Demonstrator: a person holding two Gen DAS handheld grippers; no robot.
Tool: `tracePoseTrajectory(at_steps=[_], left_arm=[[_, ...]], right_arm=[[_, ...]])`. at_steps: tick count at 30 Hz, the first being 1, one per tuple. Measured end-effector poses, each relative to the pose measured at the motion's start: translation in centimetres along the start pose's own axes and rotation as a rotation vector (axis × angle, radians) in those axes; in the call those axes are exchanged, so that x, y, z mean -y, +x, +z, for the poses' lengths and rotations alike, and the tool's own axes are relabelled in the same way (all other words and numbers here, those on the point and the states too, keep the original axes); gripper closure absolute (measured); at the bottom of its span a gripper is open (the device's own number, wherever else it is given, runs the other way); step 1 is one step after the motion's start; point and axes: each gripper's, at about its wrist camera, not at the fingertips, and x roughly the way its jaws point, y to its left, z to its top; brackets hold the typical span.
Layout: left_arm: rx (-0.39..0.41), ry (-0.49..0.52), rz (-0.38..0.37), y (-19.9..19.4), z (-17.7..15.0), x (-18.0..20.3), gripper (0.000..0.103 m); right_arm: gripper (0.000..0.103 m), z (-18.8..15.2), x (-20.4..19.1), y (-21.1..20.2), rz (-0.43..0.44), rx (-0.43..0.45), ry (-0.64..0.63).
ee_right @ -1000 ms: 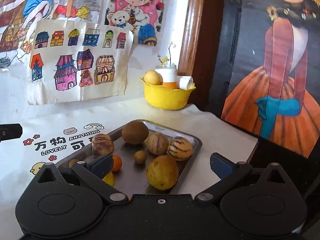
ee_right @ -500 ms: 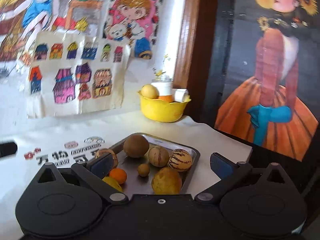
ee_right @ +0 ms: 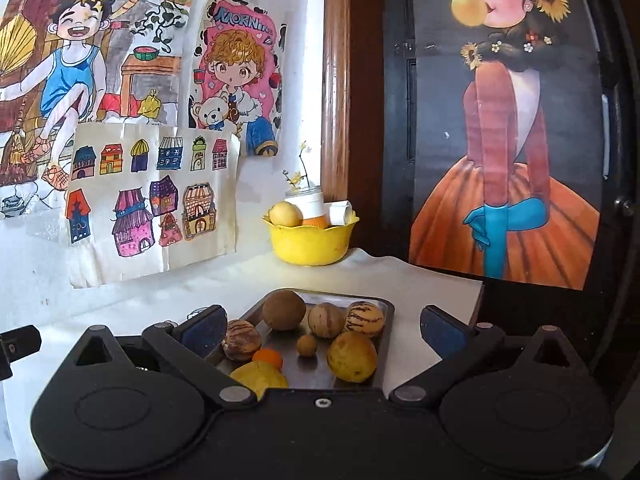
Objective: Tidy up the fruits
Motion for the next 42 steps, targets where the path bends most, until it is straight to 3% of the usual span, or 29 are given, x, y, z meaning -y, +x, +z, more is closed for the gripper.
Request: tracePoseTrajectory(at_steps=[5,21,42], left_arm=[[-0.012,-0.003,0.016,-0.4,-0.5,-1.1,0.000],[-0.016,-0.068,-0.028,-1.5,-1.8,-5.1,0.000],[-0.087,0.056,0.021,-2.5,-4.1,-1.6,0.000]], right_arm=[[0.001,-0.8,-1.2,-1.7,-0.003,-0.001,0.000],[0.000,-2.5,-3.8,-4.9,0.019,0.031,0.017],[0.000,-6.2,-1.9,-5.8,0.068,0.000,0.027]])
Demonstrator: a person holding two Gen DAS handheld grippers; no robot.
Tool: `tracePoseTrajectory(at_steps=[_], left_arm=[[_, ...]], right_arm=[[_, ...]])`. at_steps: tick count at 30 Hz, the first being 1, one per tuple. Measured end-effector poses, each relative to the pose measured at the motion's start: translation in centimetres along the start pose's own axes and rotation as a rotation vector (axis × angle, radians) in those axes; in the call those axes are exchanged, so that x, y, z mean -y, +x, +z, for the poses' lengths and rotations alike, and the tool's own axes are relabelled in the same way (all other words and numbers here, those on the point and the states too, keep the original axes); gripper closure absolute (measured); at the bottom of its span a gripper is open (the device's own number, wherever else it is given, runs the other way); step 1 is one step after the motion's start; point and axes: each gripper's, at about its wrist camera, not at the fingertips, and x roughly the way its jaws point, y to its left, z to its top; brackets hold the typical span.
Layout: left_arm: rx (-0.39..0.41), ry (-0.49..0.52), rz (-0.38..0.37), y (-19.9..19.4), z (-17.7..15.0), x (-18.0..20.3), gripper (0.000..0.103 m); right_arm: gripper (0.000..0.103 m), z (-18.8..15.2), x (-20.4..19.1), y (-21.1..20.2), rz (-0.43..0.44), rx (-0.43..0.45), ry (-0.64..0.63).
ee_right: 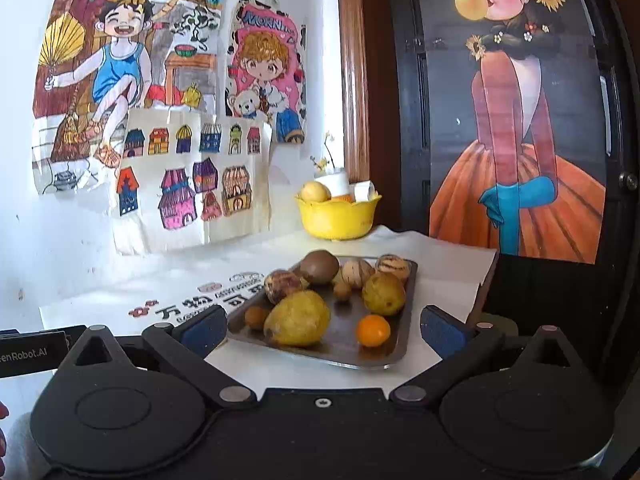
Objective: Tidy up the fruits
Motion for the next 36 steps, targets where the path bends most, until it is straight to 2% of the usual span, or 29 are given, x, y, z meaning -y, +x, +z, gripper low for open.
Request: tracePoseTrajectory(at_steps=[23,36], left_arm=[[-0.046,0.064,0.017,0.1,-2.0,0.5,0.000],[-0.059,0.072,0.020,0.5,-2.2,0.6,0.000]], right_arm=[[0.000,-2.8,-0.1,1.5,0.001,-0.101,-0.015],[0.000,-3.6,0.1,1.6,-0.007,-0.116,-0.016]])
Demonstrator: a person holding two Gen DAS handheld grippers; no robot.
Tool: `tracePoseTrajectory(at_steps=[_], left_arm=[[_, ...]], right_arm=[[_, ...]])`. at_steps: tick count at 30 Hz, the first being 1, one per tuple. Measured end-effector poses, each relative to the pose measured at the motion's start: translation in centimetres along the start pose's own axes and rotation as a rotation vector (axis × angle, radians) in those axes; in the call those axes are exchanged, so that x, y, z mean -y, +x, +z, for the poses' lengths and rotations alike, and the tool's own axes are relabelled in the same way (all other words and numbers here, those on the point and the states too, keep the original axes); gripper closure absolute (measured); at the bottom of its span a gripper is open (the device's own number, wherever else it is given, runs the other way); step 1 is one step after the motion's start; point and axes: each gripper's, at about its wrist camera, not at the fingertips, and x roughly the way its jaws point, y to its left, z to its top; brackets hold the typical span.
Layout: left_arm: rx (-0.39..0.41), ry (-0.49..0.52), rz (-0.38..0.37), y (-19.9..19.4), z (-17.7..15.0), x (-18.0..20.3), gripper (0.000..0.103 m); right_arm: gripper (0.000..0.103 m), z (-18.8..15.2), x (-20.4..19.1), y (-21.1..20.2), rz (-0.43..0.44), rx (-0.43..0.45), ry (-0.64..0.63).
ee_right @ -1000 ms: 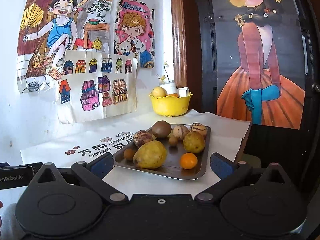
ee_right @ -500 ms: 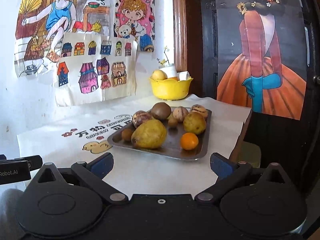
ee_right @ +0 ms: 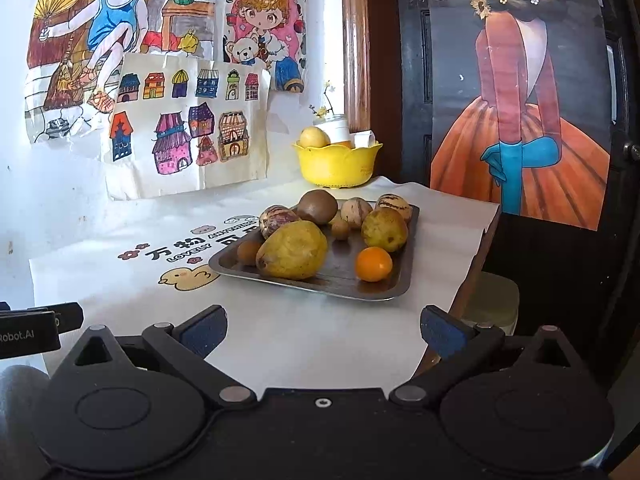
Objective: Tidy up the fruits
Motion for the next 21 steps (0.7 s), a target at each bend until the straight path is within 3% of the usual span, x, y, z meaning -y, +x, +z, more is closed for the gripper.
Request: tracePoseTrajectory(at_steps=[21], left_arm=[[0.006,0.000,0.003,-0.26,0.03,-0.26,0.000]], right_arm=[[0.000,-0.19,-0.51,-0.41,0.020,-0.001,-0.034]])
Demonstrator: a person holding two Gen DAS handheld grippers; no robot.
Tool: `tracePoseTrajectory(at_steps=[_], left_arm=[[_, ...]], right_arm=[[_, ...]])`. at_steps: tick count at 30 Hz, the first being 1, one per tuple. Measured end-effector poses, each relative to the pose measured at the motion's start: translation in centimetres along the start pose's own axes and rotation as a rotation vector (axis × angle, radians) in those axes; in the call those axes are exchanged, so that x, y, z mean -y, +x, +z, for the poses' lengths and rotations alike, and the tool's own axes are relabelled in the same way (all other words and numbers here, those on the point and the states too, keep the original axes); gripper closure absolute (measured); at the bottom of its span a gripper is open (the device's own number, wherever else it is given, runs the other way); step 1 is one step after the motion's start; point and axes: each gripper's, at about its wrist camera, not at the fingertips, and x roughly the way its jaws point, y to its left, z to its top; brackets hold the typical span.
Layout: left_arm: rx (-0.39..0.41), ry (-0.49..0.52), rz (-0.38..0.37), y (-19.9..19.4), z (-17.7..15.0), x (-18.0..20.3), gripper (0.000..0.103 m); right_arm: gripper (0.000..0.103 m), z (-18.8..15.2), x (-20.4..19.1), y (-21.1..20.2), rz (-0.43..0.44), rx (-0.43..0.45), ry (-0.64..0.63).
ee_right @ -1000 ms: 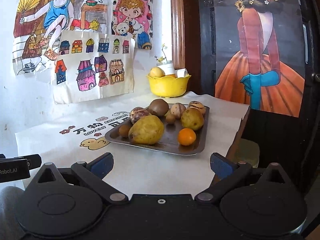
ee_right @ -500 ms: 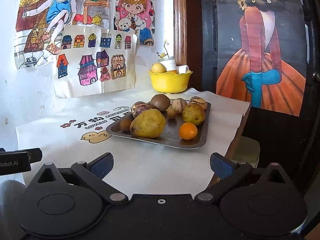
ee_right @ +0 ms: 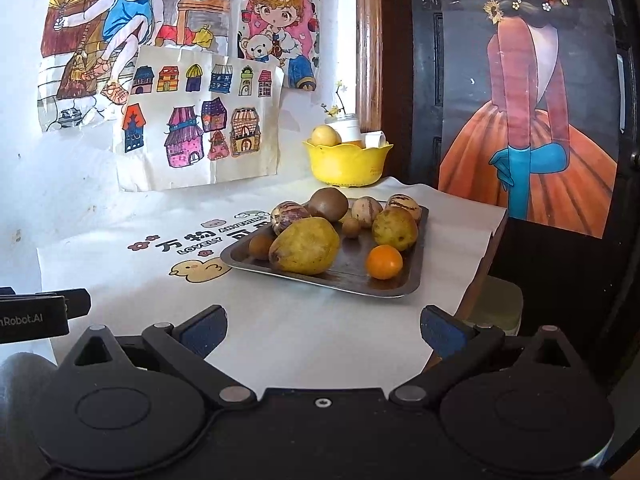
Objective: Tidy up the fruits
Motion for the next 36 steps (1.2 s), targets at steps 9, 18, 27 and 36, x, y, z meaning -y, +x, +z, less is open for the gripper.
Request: tracePoseTrajectory(at_steps=[9,18,27,36], left_arm=[[0.000,0.000,0.000,0.02,-0.03,0.08,0.000],[0.000,0.001,0.001,0.02,0.00,0.13,0.000],[0.000,0.002,0.003,0.03,-0.02,0.10,0.000],[0.000,0.001,0.003,0.01,-0.03,0.01,0.000]], right_arm=[[0.000,0.00,-0.03,-0.02,0.002,0.000,-0.001],[0.000,-0.02,0.03,0.01,0.004,-0.002,-0.001],[0.000,-0.04,0.10,0.02,0.005,-0.002,-0.002],[0.000,-0.10,0.07,0.09,0.006,-0.008,0.000]])
